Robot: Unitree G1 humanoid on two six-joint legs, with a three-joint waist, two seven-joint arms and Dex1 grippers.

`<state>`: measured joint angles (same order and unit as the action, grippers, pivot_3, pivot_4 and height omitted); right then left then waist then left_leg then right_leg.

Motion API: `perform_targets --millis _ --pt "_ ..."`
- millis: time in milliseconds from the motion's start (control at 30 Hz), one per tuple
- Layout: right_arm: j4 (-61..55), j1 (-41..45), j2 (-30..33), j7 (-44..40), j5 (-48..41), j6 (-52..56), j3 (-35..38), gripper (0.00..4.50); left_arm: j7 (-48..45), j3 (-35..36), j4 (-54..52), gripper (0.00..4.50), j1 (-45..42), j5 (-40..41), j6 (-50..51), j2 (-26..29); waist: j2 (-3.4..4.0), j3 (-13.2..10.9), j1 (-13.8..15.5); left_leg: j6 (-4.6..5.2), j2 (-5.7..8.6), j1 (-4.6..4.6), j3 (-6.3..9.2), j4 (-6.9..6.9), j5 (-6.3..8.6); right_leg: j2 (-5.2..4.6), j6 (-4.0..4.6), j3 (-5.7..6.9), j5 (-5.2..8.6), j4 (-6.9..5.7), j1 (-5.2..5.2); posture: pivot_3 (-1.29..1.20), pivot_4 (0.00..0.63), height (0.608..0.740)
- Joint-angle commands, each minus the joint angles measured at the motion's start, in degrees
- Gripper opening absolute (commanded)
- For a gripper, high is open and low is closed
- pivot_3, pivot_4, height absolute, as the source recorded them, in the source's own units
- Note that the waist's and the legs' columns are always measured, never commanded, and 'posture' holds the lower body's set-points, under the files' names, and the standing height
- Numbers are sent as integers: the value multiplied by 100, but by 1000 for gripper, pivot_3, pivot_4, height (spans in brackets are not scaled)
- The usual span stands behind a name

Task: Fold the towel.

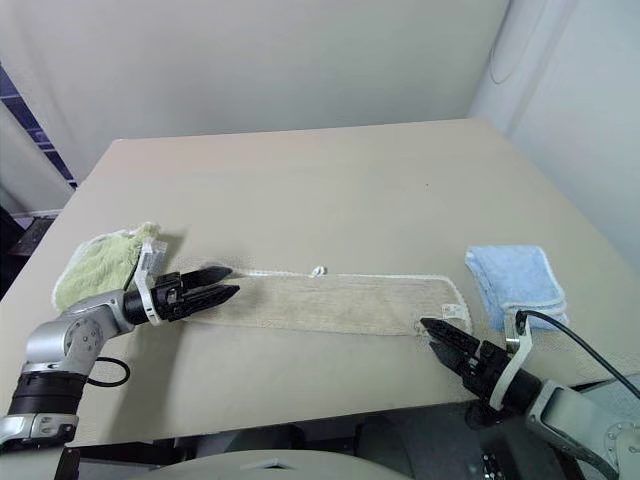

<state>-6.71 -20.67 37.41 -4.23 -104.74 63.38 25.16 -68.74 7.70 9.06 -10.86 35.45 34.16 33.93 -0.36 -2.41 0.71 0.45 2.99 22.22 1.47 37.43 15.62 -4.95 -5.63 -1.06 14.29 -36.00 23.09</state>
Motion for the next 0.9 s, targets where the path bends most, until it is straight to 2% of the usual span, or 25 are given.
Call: perform_targets --millis 33,233,333,500,633,900 --pt "151 34 62 231 85 -161 36 4424 -180 -28 202 4481 -9 -118 -298 27 -5 3 -5 0 0 0 0 1 0 0 0 -1 0 0 -1 0 0 740" --pt "484 257 -85 511 551 -765 413 4424 -261 -92 509 4481 -76 -257 -519 -86 -22 14 -2 1 0 -8 0 3 1 -4 3 1 -2 16 -23 0 0 740" --pt "761 463 -142 610 708 -1099 669 4424 -276 -112 573 4481 -91 -300 -574 -114 -11 13 -10 -3 -1 -15 0 -4 7 -6 20 5 -15 75 -51 0 0 740" --pt "617 532 -178 491 1009 -1089 710 4424 -316 -150 669 4481 -155 -328 -614 -94 -12 15 7 5 0 0 -27 0 17 -25 25 4 -18 106 -62 0 0 740" --pt "425 571 -305 412 1231 -1003 560 3159 -320 -144 770 4500 -276 -358 -653 -121 -16 18 3 33 0 10 -30 -11 11 -28 26 8 -19 100 -42 0 0 740" --pt "131 557 -459 285 1225 -762 419 194 -311 -169 879 4500 -439 -405 -692 -159 -13 28 -12 35 -11 16 -30 -22 10 -18 21 8 -17 91 -23 0 0 740"
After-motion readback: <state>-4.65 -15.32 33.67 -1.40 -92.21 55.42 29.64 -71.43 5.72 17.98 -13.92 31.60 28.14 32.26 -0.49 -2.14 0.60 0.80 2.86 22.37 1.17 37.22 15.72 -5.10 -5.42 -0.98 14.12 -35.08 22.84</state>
